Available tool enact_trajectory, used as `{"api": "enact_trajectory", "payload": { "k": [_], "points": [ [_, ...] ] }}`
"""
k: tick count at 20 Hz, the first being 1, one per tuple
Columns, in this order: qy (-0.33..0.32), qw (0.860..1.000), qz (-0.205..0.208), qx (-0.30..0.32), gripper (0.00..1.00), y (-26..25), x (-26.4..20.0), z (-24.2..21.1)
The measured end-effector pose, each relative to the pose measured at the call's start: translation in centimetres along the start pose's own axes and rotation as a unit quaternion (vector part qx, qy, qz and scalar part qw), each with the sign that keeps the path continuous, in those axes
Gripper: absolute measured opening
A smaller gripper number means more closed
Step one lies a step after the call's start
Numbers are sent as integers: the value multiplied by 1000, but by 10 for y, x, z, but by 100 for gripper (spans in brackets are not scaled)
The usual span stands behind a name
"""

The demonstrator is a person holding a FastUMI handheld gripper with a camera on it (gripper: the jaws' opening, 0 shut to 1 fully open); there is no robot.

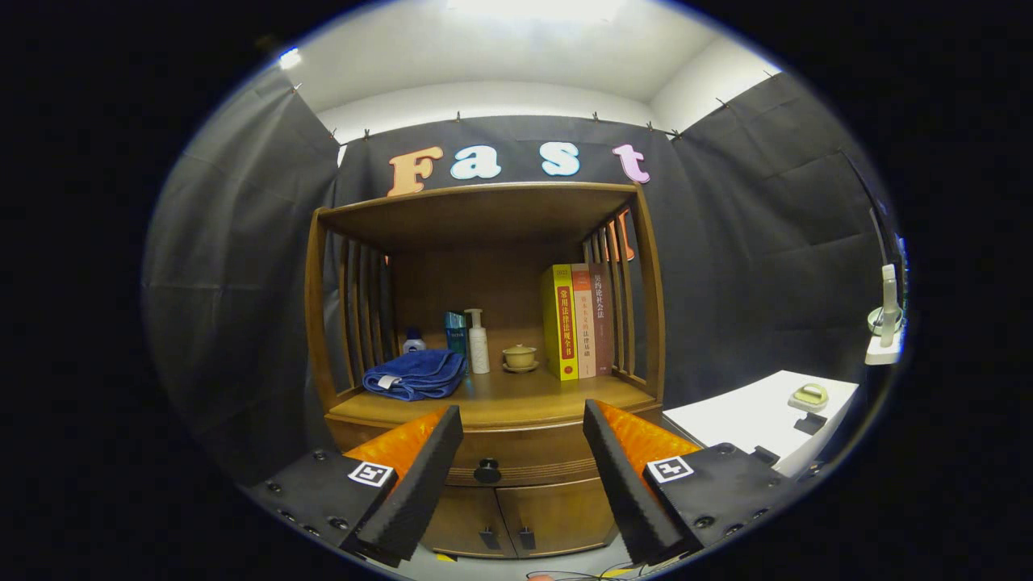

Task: Pull open the drawer, take out the items inside it, and place them on the countertop above the cabinet.

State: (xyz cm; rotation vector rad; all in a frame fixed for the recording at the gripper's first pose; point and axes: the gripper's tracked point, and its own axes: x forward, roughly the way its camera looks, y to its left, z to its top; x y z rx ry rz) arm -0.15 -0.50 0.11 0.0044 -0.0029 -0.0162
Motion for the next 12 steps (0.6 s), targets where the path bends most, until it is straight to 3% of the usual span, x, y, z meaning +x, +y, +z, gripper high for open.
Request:
{"api": "enact_trajectory", "payload": {
  "k": [12],
  "points": [
    [9,1000,16,5,98,19,8,-10]
  ]
}}
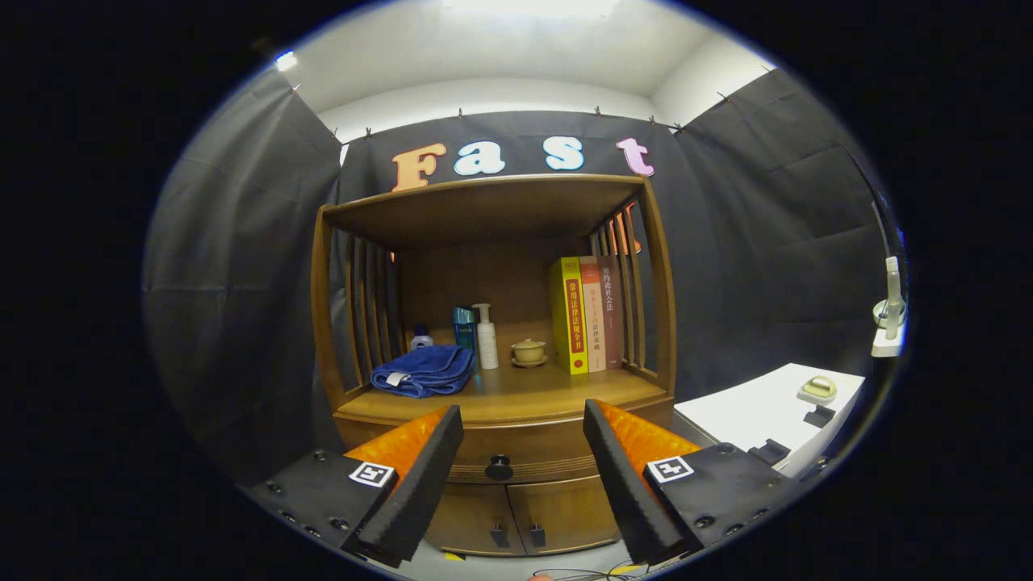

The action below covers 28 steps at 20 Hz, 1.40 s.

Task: Pull open the drawer, take out the items inside it, and place them on the countertop above the cabinet.

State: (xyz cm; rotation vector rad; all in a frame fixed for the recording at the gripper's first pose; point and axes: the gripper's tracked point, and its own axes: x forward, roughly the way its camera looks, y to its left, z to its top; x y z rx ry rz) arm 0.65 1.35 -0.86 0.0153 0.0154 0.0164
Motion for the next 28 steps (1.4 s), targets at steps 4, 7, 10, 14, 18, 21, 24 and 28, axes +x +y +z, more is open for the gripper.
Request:
{"api": "enact_trajectory", "payload": {
  "k": [4,7,10,14,18,21,24,28],
  "points": [
    [-19,1000,4,-4,98,13,19,1],
    [-32,999,7,-12,98,20,39,-12],
    [-9,999,8,-34,98,21,66,-54],
    [27,999,5,-32,98,21,104,-117],
    [49,997,17,-49,98,27,135,-156],
    [62,996,10,-62,97,24,147,-175],
    [63,997,1,-53,94,22,161,-187],
    [80,996,1,-31,82,21,172,-206]
  ]
}}
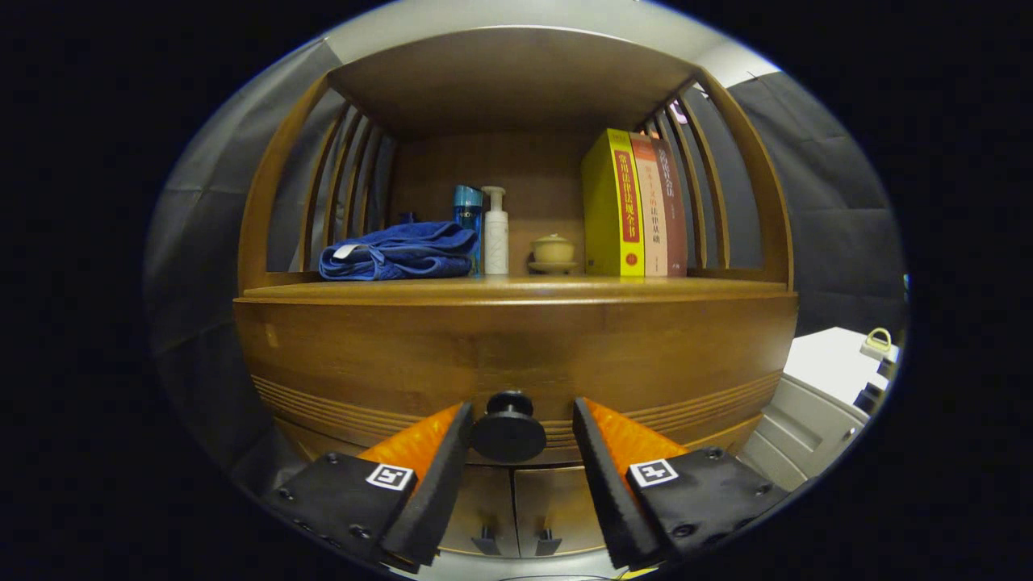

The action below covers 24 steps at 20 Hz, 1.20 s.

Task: Pull open the drawer, take out the items inside it, and place them on the countertop above the cabinet.

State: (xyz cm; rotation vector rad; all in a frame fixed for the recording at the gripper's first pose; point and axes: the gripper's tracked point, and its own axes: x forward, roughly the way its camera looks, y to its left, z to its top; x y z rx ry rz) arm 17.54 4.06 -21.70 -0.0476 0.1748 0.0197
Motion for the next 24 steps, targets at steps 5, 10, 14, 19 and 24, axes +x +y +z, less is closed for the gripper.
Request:
{"api": "enact_trajectory", "payload": {
  "k": [5,10,14,19,24],
  "points": [
    [-27,999,2,-37,64,9,1,7],
    [-18,1000,3,-13,46,9,3,4],
    [-10,1000,1,-17,31,8,0,2],
    [-4,1000,1,-6,31,7,-36,-1],
    [29,999,7,26,31,7,-85,-6]
  ]
}}
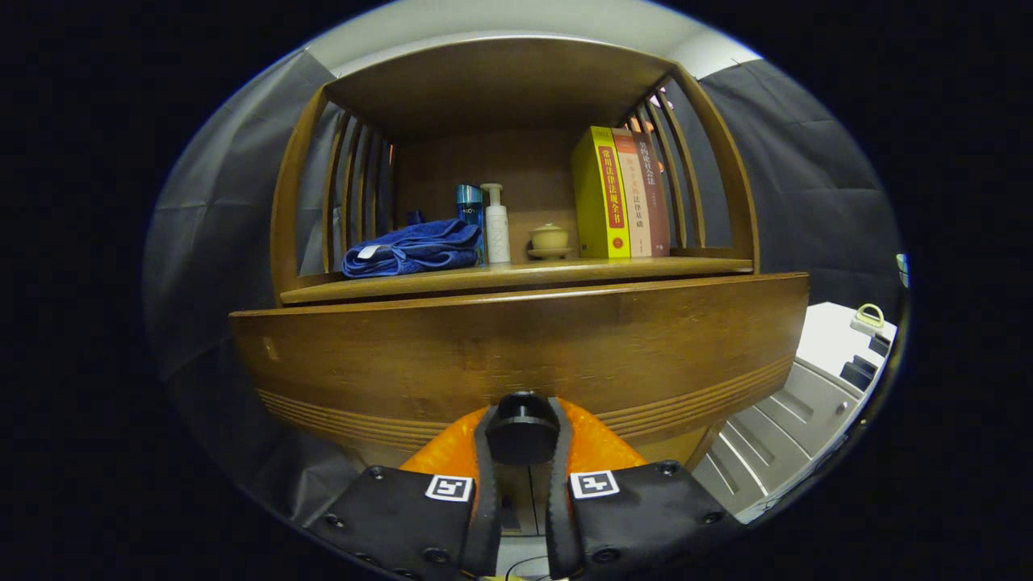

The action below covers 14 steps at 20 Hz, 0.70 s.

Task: Pull open the drawer, take out the items inside it, and place them on the countertop above the cabinet.

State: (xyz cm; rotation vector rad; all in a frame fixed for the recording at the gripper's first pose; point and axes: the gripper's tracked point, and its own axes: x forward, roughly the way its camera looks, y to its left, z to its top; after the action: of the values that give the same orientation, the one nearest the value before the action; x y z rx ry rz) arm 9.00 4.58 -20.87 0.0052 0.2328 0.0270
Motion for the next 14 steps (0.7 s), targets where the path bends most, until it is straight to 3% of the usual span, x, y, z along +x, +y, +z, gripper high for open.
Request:
{"api": "enact_trajectory", "payload": {
  "k": [6,14],
  "points": [
    [5,1000,-9,14,30,0,-58,-9],
    [13,1000,-11,8,30,-2,-69,-19]
  ]
}}
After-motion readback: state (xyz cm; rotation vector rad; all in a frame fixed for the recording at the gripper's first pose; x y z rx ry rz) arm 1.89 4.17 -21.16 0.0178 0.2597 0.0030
